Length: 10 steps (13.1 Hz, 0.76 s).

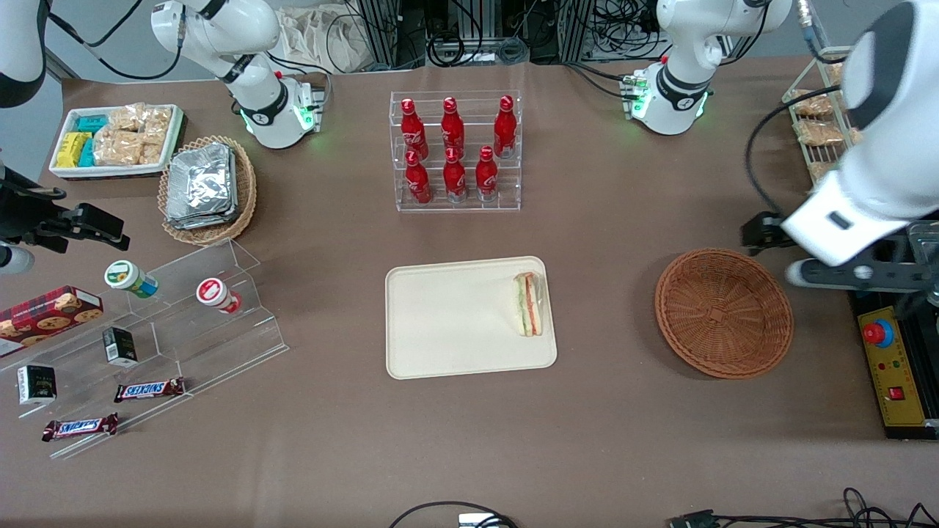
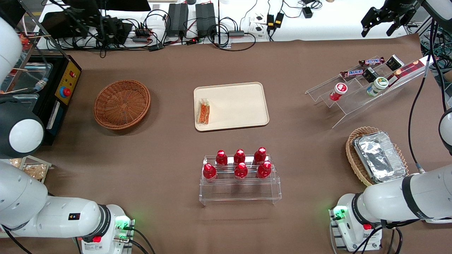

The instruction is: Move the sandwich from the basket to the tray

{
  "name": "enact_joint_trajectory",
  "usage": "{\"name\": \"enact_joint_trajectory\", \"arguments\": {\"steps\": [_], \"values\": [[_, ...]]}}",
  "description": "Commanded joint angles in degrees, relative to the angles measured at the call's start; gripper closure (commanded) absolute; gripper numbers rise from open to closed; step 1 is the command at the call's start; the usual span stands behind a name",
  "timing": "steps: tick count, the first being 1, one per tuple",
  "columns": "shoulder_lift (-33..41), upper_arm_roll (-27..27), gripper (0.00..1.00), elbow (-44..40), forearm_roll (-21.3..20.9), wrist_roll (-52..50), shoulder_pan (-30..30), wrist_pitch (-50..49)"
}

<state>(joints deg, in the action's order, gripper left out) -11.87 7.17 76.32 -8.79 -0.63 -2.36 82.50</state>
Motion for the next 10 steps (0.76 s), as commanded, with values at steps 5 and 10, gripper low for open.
{"name": "enact_joint_trajectory", "arguments": {"steps": [5, 10], "values": [[1.8, 0.8, 0.00, 3.5, 0.4, 4.8, 5.3, -2.5], [2.3, 0.8, 0.00, 4.4, 0.8, 4.7, 5.2, -5.1]]}}
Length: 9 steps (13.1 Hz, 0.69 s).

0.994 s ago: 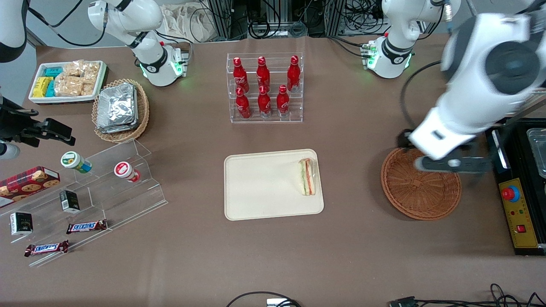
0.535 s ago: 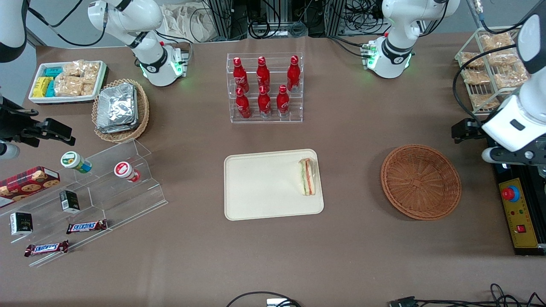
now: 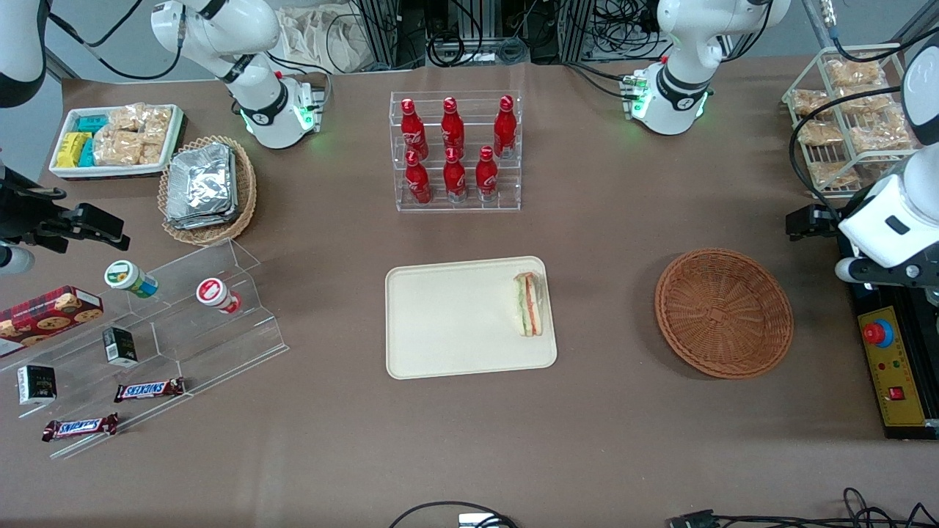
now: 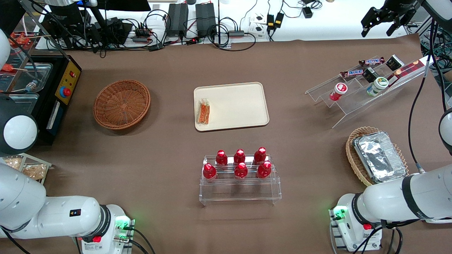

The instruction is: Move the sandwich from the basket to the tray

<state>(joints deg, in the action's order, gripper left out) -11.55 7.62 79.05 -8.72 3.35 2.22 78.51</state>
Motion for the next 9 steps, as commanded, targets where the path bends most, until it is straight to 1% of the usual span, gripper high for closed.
{"name": "enact_joint_trajectory", "arguments": {"steps": [1, 4, 7, 9], "values": [[2.2, 0.4, 0.00, 2.2, 0.8, 0.7, 0.7, -1.3], [3.3, 0.3, 0.00, 3.3, 0.8, 0.7, 0.7, -1.4], [8.5, 0.3, 0.00, 10.3, 1.8, 0.6, 0.9, 2.9], [11.7, 0.4, 0.00, 15.2, 2.9, 0.6, 2.6, 8.2]]}}
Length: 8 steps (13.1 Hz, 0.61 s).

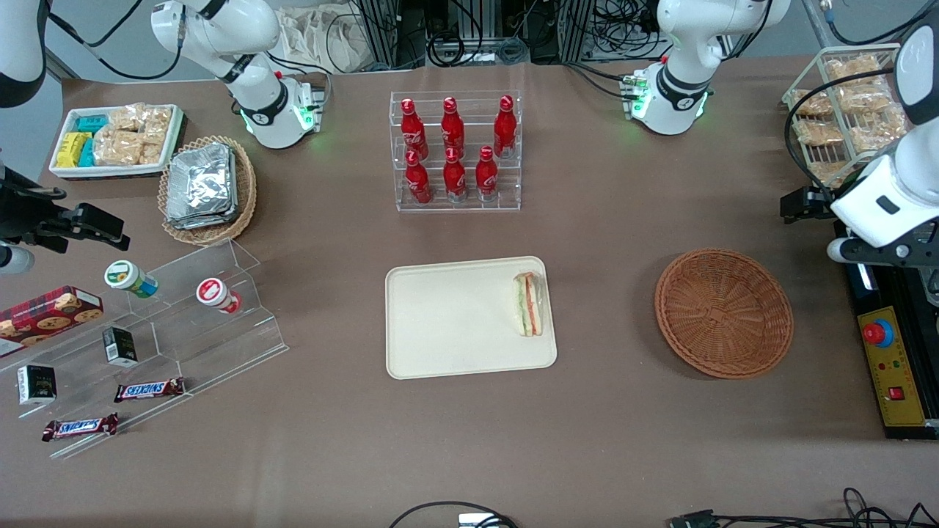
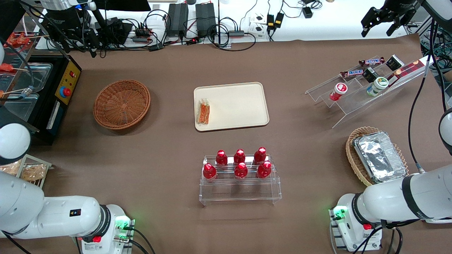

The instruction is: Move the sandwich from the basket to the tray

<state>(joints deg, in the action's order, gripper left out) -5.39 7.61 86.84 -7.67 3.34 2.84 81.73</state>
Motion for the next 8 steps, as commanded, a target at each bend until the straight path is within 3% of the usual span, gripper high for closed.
{"name": "enact_joint_trajectory", "arguments": {"steps": [1, 4, 8], "values": [[6.6, 0.4, 0.00, 9.0, 3.2, 0.0, 2.0, 6.8], [7.3, 0.5, 0.00, 9.2, 5.1, -6.0, 1.6, 6.7], [6.5, 0.6, 0.00, 8.3, 5.6, -6.2, 1.6, 7.7]]}}
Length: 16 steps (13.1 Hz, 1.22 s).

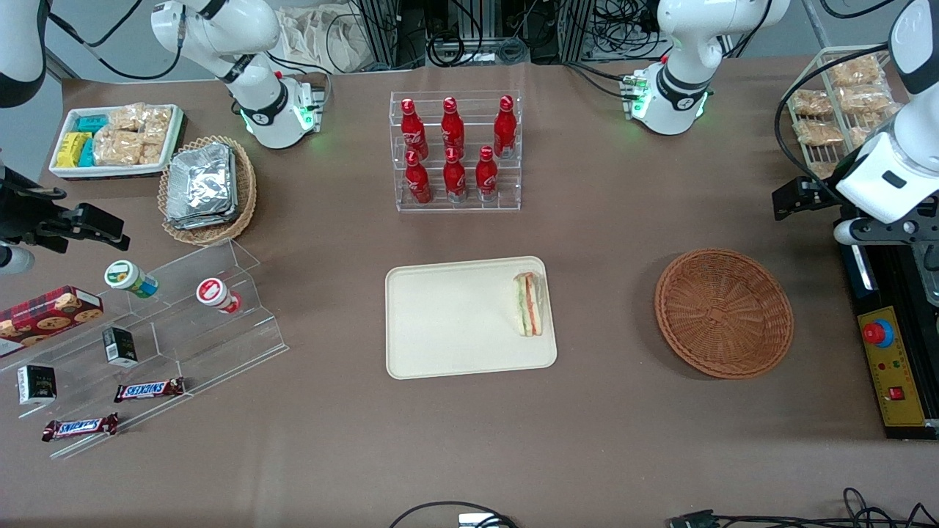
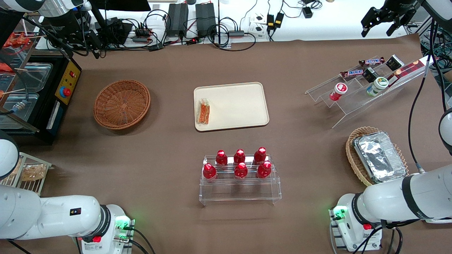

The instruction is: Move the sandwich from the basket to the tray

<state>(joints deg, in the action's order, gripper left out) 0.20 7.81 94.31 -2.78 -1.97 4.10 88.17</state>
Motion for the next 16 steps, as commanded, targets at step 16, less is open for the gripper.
{"name": "enact_joint_trajectory", "arguments": {"steps": [16], "values": [[-0.8, 0.1, 0.00, -0.2, 2.2, -1.3, 0.7, 1.9]]}}
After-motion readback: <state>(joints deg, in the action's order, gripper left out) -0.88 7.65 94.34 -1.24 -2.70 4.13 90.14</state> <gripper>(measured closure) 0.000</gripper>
